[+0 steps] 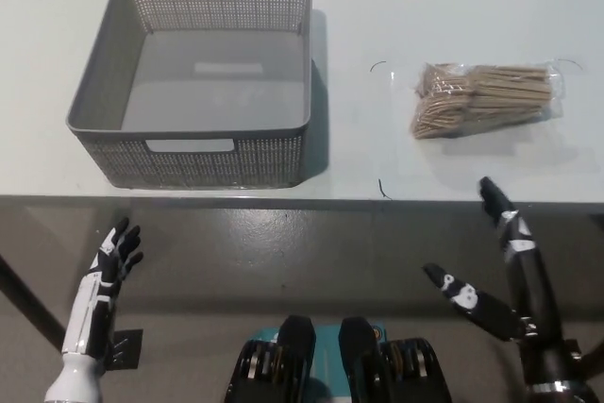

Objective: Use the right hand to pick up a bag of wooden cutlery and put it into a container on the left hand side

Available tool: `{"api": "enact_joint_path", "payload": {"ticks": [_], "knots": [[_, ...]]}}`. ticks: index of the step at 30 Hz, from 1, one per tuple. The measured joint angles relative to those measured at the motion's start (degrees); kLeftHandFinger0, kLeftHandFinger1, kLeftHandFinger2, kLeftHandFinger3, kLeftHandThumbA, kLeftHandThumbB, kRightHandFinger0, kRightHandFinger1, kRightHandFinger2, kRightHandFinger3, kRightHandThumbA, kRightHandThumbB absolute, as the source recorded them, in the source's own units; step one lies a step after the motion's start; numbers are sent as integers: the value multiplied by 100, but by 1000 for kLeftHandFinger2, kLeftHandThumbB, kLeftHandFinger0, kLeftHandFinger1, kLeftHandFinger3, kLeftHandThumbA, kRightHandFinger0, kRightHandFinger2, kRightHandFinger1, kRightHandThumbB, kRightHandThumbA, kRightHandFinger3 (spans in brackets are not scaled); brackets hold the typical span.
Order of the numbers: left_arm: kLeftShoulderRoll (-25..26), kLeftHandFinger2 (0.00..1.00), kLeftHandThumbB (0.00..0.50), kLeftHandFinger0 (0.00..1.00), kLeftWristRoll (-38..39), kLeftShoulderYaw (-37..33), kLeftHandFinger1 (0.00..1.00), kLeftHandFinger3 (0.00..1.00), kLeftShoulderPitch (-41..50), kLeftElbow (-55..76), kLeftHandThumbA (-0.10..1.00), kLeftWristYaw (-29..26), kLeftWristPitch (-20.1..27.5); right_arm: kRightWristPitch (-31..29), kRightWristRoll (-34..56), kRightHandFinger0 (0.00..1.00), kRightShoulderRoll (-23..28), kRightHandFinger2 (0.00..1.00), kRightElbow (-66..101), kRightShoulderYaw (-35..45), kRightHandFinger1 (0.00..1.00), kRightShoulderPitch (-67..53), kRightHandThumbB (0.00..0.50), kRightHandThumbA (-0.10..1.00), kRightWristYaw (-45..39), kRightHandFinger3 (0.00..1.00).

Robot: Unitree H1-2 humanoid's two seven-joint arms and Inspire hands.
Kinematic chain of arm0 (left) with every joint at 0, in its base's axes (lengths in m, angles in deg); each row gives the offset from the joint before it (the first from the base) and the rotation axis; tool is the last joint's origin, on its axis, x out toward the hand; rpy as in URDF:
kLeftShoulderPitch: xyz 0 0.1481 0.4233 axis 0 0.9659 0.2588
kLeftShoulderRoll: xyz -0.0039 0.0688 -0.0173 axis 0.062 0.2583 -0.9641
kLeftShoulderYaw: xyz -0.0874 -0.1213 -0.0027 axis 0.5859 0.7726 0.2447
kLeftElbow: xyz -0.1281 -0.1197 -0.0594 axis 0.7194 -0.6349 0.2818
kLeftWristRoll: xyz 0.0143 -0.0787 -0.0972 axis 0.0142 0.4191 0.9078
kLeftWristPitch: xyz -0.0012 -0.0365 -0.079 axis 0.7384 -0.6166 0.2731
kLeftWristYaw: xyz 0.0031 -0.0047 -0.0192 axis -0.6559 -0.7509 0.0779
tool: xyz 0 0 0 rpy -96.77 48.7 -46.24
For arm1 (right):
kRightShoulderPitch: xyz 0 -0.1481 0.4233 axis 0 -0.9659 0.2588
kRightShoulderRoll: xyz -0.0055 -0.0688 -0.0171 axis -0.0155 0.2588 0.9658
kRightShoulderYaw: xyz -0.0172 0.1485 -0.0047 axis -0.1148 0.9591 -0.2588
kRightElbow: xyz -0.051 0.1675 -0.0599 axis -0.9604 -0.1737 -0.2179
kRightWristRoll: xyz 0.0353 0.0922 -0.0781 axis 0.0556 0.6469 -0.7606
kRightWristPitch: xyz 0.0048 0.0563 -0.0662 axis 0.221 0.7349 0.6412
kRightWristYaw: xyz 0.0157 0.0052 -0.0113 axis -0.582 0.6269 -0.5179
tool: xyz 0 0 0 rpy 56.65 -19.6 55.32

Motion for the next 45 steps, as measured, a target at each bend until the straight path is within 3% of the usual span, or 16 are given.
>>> {"api": "enact_joint_path", "payload": {"ticks": [2,8,11,14,18,20,23,30,33,43,45], "knots": [[1,1000,115,1000,12,4,1000,1000,5,29,1000,7,1,38,-130,1000,90,1000,289,60,1000,35,500,855,2,1000],[20,1000,124,1000,112,56,1000,1000,163,203,1000,26,11,546,-426,1000,665,1000,949,134,1000,557,500,842,-173,1000],[24,1000,127,1000,135,73,1000,1000,286,207,1000,27,11,938,-576,1000,1048,1000,1065,130,1000,957,500,712,-376,1000],[24,1000,143,1000,142,77,1000,1000,355,207,1000,26,11,1351,-738,1000,1492,1000,1127,102,1000,1450,470,571,-640,1000],[23,1000,147,1000,150,77,1000,1000,404,207,1000,27,11,1835,-923,1000,1940,1000,1128,5,1000,2012,474,503,-987,1000],[24,1000,165,1000,162,77,1000,1000,424,207,1000,30,10,2111,-1007,1000,2201,1000,980,-77,1000,2463,500,549,-1212,1000],[31,1000,188,1000,162,77,1000,1000,428,208,1000,31,7,2315,-1099,1000,2436,1000,585,-218,1000,3045,500,553,-1402,1000],[76,1000,161,1000,140,74,1000,1000,522,250,1000,39,0,2631,-1446,1000,2777,1000,-956,-1082,1000,4532,500,575,-2026,1000],[96,1000,180,1000,129,73,1000,1000,537,255,1000,50,0,2697,-1583,1000,2806,1000,-1634,-1472,1000,5097,500,560,-2329,1000],[150,1000,190,1000,55,69,1000,1000,582,440,1000,79,-7,2745,-1816,1000,2706,1000,-4144,-2615,1000,6604,500,741,-3302,1000],[160,1000,202,1000,26,70,1000,1000,591,441,1000,79,-7,2745,-1879,1000,2684,1000,-4366,-2816,1000,6753,500,733,-3447,1000]]}}
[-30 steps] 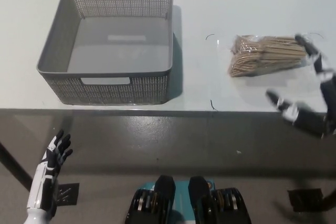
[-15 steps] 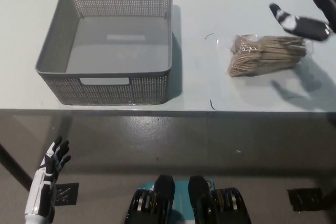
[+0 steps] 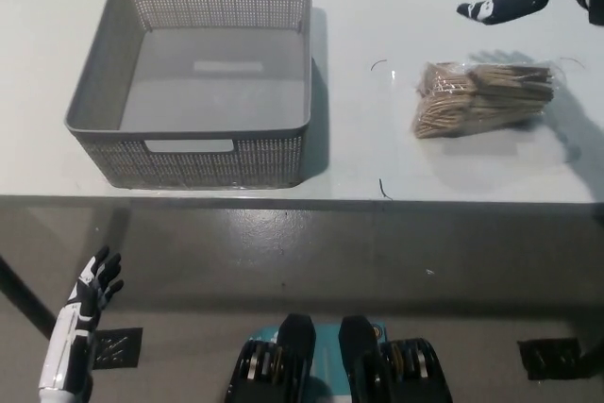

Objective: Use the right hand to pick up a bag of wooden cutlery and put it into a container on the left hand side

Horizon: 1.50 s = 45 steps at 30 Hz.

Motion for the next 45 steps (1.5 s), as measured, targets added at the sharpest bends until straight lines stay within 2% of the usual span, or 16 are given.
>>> {"api": "enact_joint_path", "payload": {"ticks": [5,13,18,22,25,27,31,35,39,41,45], "knots": [[38,1000,207,1000,-59,8,1000,1000,1,8,1000,1,-1,-4,-123,1000,-89,1000,-468,-352,1000,235,500,670,-413,1000],[125,1000,186,1000,-138,17,1000,1000,-1,25,993,2,2,-10,-252,1000,-87,1000,-650,-588,1000,274,500,747,-905,1000],[126,1000,203,1000,-163,16,1000,1000,4,24,1000,2,8,-79,-346,1000,-92,1000,-654,-697,1000,274,500,735,-1065,1000],[126,1000,217,1000,-185,17,1000,1000,4,25,1000,2,7,-130,-417,1000,-110,1000,-749,-768,1000,277,500,707,-1133,1000],[125,1000,199,1000,-188,17,1000,1000,4,34,1000,2,4,-132,-477,1000,-123,1000,-786,-814,1000,277,500,688,-1157,1000],[126,1000,189,1000,-189,17,1000,1000,4,51,1000,2,4,-132,-505,1000,-136,1000,-822,-840,1000,277,500,631,-1159,1000],[127,1000,175,1000,-183,17,1000,1000,6,49,983,10,28,-144,-549,1000,-160,1000,-838,-877,1000,275,500,632,-1163,1000],[132,1000,194,1000,-181,16,1000,1000,13,0,977,12,123,-235,-590,1000,-207,1000,-1009,-881,1000,275,500,668,-1160,1000],[132,1000,199,1000,-188,15,1000,1000,31,0,990,12,169,-322,-628,1000,-247,1000,-1200,-891,1000,275,500,642,-1152,1000],[132,1000,222,1000,-195,14,1000,1000,30,-2,1000,12,188,-341,-633,1000,-257,1000,-1251,-889,1000,272,500,634,-1143,1000],[132,1000,209,1000,-220,9,1000,1000,29,-19,990,13,221,-397,-631,1000,-286,1000,-1455,-839,1000,264,500,656,-1042,1000]]}}
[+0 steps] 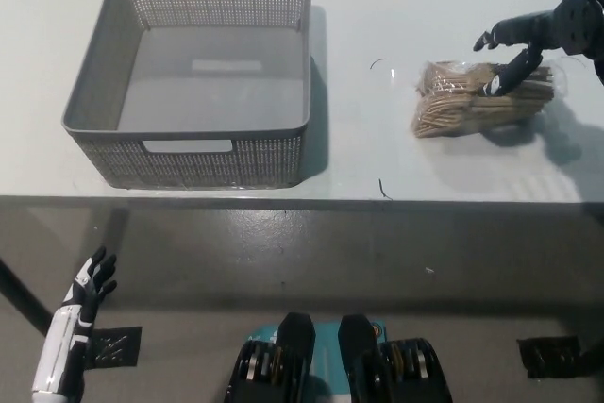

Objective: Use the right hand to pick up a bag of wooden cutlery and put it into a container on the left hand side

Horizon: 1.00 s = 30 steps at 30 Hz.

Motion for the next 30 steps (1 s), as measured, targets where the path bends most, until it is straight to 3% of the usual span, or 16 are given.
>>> {"api": "enact_joint_path", "payload": {"ticks": [8,14,22,27,30], "knots": [[0,1000,210,1000,-40,-2,1000,1000,-16,-52,979,0,100,-216,-21,1000,-150,1000,-700,-34,1000,-126,500,692,277,1000],[15,1000,223,1000,-50,-26,1000,1000,-26,-52,968,19,124,-434,-134,1000,-362,1000,-1365,-167,1000,-109,500,633,635,1000],[82,1000,243,1000,-48,-115,1000,1000,-47,-49,945,112,132,-582,-253,1000,-592,1000,-1894,-259,1000,-78,500,608,1164,1000],[112,1000,249,1000,-45,-164,1000,1000,-107,-46,902,151,131,-631,-270,1000,-713,1000,-2171,-282,1000,-73,500,648,1443,1000],[118,1000,267,1000,-42,-171,1000,1000,-195,-45,913,155,130,-658,-285,1000,-767,1000,-2270,-309,1000,-58,500,604,1578,1000]]}}
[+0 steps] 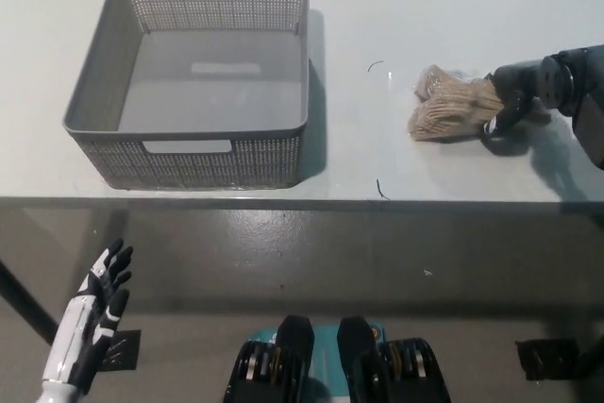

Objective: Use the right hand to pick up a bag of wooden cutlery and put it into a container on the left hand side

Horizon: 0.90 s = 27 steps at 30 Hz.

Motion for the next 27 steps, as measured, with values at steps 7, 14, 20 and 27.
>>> {"api": "enact_joint_path", "payload": {"ticks": [7,14,20,27], "knots": [[64,1000,286,1000,1,-26,1000,1000,-125,13,890,40,-30,-135,56,511,-105,771,-189,169,629,-47,302,-80,552,890],[61,1000,293,1000,-3,-31,1000,1000,-135,11,903,74,-82,-381,99,120,-99,961,-192,408,632,-211,125,-100,1483,1000],[65,1000,275,1000,-22,-31,1000,1000,-170,11,831,77,-133,-635,234,238,-110,988,-199,854,702,-378,94,-100,2129,1000],[103,1000,260,1000,-22,-32,1000,1000,-273,15,793,108,-155,-1117,688,106,-223,911,-247,1820,585,-424,102,-100,2589,994]]}}
